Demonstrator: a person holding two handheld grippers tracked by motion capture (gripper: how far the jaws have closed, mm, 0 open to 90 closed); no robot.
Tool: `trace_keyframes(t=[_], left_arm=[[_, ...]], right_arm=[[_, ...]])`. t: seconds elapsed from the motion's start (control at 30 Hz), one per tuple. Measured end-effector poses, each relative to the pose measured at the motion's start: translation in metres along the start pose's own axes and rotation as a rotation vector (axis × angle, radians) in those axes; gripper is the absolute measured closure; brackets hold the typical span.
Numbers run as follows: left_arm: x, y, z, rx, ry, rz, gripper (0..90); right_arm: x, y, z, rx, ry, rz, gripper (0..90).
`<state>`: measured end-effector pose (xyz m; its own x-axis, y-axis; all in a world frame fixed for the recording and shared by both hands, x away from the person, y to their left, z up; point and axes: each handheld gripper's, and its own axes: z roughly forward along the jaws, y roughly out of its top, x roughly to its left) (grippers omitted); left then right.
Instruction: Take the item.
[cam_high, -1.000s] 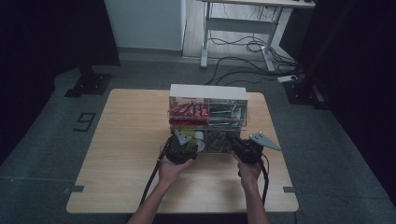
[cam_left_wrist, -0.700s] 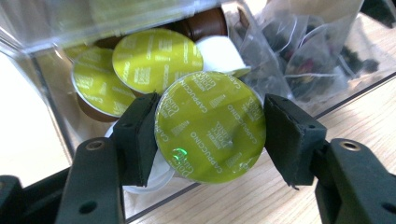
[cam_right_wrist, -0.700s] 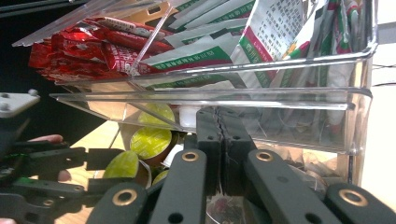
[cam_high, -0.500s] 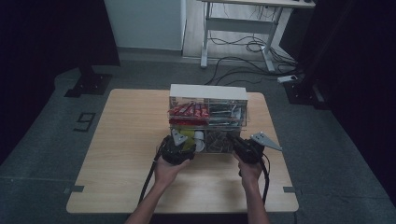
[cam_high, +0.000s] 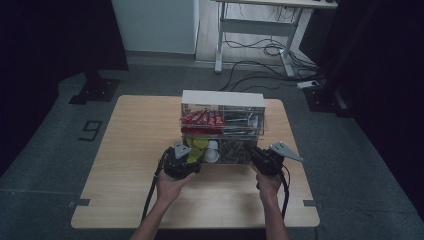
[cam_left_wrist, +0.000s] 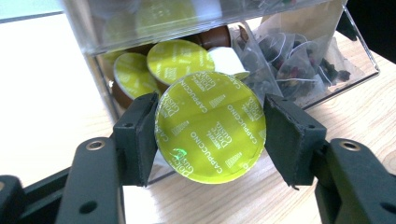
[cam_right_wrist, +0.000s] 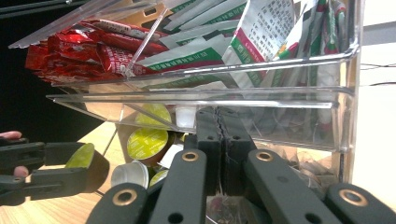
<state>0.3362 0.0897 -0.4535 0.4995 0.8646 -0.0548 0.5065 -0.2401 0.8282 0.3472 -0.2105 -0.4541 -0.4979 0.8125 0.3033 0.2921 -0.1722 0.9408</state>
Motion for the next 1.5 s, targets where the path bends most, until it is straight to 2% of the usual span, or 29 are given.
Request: trace_keyframes(t=[0.6,0.97,1.5], left_arm=[[0.028,-0.016,-0.019,0.000,0.042,-0.039,38.7],[0.053,-0.027,-0.028,0.013,0.085,-0.067,38.7],[0.093,-0.055,-0.021,0.086,0.158,-0.136,38.7]], right_arm=[[-0.001,0.000,0.000,0.003,-0.004,-0.001,87.2],[-0.002,-0.001,0.001,0.003,-0.007,0.000,87.2],[-0.002,-0.004,0.003,0.015,-0.014,-0.003,86.9]])
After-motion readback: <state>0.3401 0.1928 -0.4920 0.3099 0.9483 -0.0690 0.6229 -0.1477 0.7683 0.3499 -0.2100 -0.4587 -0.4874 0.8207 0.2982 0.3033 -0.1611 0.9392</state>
